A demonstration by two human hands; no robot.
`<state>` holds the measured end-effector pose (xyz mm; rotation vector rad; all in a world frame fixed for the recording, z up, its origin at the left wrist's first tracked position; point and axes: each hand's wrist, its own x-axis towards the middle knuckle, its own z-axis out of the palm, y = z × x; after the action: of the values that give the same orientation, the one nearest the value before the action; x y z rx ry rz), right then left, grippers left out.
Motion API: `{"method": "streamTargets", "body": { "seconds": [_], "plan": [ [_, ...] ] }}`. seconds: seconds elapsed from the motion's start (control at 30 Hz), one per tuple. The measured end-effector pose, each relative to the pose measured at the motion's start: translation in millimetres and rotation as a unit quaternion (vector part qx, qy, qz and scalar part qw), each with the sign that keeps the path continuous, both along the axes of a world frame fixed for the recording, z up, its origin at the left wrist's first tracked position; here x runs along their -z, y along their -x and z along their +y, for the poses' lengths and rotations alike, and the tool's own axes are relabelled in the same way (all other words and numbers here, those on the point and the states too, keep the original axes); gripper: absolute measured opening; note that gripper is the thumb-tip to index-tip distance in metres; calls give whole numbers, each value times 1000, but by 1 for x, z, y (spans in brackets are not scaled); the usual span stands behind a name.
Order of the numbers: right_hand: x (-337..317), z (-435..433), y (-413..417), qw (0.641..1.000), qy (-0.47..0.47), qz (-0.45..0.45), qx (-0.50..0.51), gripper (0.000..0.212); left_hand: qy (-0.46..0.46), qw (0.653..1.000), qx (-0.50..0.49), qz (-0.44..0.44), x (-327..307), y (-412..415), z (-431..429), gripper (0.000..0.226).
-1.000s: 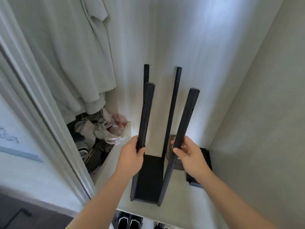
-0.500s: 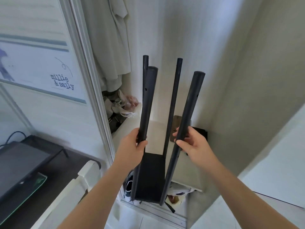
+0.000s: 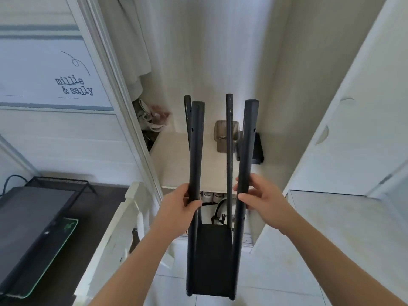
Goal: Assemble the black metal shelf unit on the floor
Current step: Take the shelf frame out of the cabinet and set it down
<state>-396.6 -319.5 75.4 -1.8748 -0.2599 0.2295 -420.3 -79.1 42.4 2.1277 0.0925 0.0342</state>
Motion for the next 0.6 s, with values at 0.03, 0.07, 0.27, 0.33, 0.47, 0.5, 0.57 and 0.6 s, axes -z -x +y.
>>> {"method": "streamTargets", "body": {
  "seconds": [0.03, 0.07, 0.27, 0.33, 0.47, 0.5, 0.57, 0.6],
  "plan": [
    [5, 3, 15, 1000, -4, 10, 13, 34, 3, 1000, 13, 6, 5, 10, 4, 17],
    [11, 6, 30, 1000, -6, 17, 25, 35, 4, 1000, 26, 12, 11, 20, 8, 17],
    [44, 20, 127, 991, -30, 48, 123, 39, 5, 992, 114, 47, 42, 72, 23, 22],
    [54, 21, 159, 985, -23, 58, 161, 38, 5, 987, 145, 67, 50, 85, 21, 23],
    [73, 15, 220, 969, 3, 84, 233, 32, -5, 972, 208, 109, 65, 105, 2, 24],
    [77, 13, 234, 964, 6, 88, 251, 30, -9, 967, 226, 115, 68, 108, -6, 25],
    [83, 5, 260, 952, 4, 95, 290, 27, -18, 957, 262, 124, 73, 115, -26, 28],
    [86, 0, 272, 945, 1, 100, 310, 26, -23, 951, 280, 126, 75, 118, -38, 29]
  ]
}}
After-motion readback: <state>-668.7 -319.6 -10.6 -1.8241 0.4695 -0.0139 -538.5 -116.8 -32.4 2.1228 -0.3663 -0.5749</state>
